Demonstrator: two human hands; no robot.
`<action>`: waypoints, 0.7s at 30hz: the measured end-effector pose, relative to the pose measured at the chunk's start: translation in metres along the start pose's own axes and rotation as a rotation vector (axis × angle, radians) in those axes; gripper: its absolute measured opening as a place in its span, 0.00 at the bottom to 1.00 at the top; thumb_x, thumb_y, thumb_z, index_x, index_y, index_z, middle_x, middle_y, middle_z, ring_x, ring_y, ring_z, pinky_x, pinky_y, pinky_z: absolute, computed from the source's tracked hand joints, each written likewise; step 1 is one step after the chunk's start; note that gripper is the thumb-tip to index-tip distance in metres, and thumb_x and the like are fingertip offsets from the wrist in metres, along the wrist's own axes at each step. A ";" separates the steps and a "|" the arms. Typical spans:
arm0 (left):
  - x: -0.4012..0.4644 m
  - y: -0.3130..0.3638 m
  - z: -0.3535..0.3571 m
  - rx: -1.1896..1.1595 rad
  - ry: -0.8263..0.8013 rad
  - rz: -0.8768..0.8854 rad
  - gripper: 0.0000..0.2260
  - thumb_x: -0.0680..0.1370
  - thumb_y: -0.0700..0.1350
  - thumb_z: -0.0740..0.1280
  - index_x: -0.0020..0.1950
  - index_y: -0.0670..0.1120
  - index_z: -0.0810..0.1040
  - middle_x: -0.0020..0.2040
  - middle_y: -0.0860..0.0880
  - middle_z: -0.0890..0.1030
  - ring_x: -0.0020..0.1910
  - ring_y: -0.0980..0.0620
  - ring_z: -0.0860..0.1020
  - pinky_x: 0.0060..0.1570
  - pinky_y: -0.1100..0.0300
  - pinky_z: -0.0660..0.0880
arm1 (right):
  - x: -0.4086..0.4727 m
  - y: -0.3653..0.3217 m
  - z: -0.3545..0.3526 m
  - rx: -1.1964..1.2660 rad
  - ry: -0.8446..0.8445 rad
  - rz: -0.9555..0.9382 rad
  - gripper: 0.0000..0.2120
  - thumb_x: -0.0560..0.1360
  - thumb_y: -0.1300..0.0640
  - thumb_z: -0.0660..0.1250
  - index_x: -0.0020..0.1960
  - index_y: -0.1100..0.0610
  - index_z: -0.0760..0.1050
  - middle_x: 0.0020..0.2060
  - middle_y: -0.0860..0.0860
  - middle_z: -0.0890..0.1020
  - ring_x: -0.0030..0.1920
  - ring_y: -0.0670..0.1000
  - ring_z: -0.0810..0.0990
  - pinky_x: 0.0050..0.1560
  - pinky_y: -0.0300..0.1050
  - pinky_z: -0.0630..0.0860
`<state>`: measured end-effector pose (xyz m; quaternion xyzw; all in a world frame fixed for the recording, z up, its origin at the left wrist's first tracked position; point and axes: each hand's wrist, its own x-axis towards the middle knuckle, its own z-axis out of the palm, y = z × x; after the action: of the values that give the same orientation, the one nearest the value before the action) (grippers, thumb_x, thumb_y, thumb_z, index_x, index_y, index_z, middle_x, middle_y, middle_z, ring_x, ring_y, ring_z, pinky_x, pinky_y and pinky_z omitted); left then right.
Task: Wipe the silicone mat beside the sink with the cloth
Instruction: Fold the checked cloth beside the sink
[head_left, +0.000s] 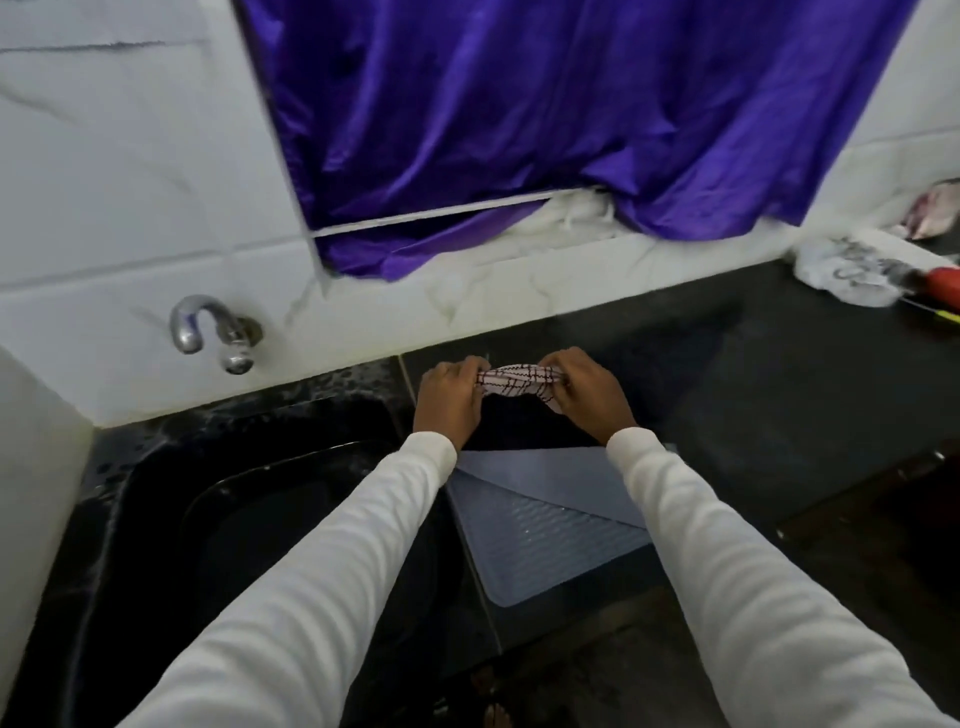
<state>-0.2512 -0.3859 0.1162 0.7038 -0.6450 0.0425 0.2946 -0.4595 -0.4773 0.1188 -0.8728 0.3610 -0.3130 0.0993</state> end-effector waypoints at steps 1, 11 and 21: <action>0.006 0.008 0.003 -0.040 -0.023 0.021 0.14 0.71 0.37 0.68 0.56 0.47 0.77 0.46 0.45 0.82 0.46 0.40 0.78 0.45 0.49 0.74 | -0.009 0.005 -0.007 -0.017 0.018 0.029 0.12 0.72 0.57 0.62 0.56 0.53 0.75 0.50 0.50 0.78 0.45 0.52 0.79 0.40 0.48 0.76; 0.035 0.078 0.074 -0.057 -0.206 0.243 0.12 0.69 0.38 0.73 0.50 0.49 0.80 0.41 0.48 0.84 0.40 0.44 0.79 0.44 0.52 0.74 | -0.092 0.065 -0.048 -0.143 0.031 0.266 0.12 0.67 0.55 0.69 0.50 0.49 0.76 0.44 0.47 0.76 0.41 0.50 0.77 0.34 0.47 0.73; 0.055 0.120 0.145 0.007 -0.306 0.245 0.15 0.69 0.38 0.74 0.53 0.51 0.80 0.41 0.49 0.82 0.41 0.46 0.79 0.51 0.50 0.72 | -0.122 0.147 -0.057 -0.078 0.006 0.276 0.12 0.68 0.57 0.74 0.51 0.54 0.79 0.43 0.49 0.79 0.40 0.48 0.78 0.35 0.46 0.75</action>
<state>-0.4007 -0.5022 0.0643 0.6194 -0.7629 -0.0274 0.1831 -0.6447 -0.4950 0.0471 -0.8172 0.4897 -0.2847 0.1063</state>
